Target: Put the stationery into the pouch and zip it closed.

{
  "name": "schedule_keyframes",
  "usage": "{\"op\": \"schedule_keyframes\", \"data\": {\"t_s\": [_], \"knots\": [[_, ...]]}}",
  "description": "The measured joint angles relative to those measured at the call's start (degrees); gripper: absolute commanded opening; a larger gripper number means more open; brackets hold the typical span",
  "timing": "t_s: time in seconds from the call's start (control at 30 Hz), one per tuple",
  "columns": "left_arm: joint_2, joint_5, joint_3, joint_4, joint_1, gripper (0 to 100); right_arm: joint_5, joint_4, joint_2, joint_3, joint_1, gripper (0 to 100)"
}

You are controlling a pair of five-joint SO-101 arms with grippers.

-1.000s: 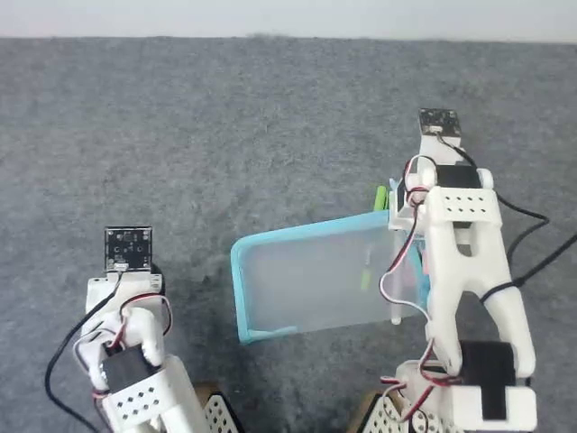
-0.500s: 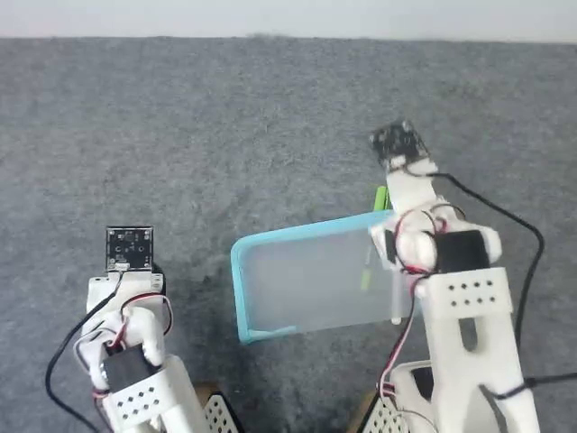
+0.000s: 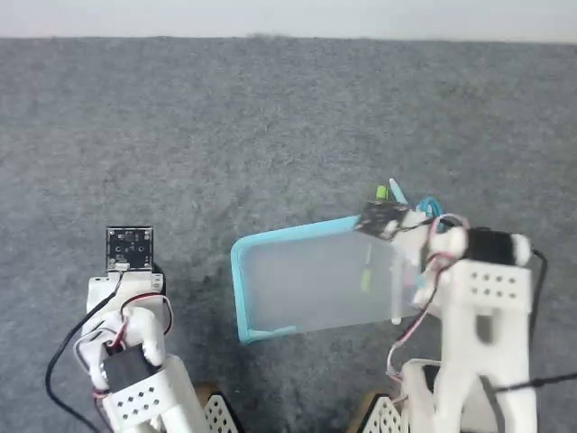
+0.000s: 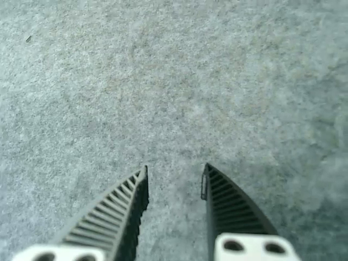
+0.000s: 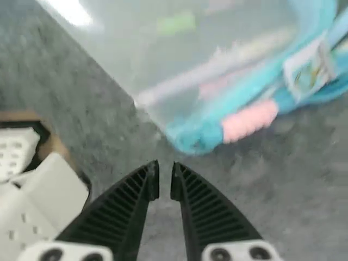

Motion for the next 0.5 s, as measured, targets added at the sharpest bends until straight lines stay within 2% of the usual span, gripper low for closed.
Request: {"op": "schedule_keyframes", "data": {"t_s": [0.13,0.23,0.33,0.5], "knots": [[0.0,0.0,0.0,0.0,0.0,15,1.2,-4.6,8.1,0.0,7.4,4.8],[0.0,0.0,0.0,0.0,0.0,15,1.5,-7.4,13.9,0.4,7.6,4.8],[0.0,0.0,0.0,0.0,0.0,15,1.1,-10.5,19.2,2.5,4.6,4.8],[0.0,0.0,0.0,0.0,0.0,15,-10.4,-17.0,25.9,3.2,-6.3,4.8]]}}
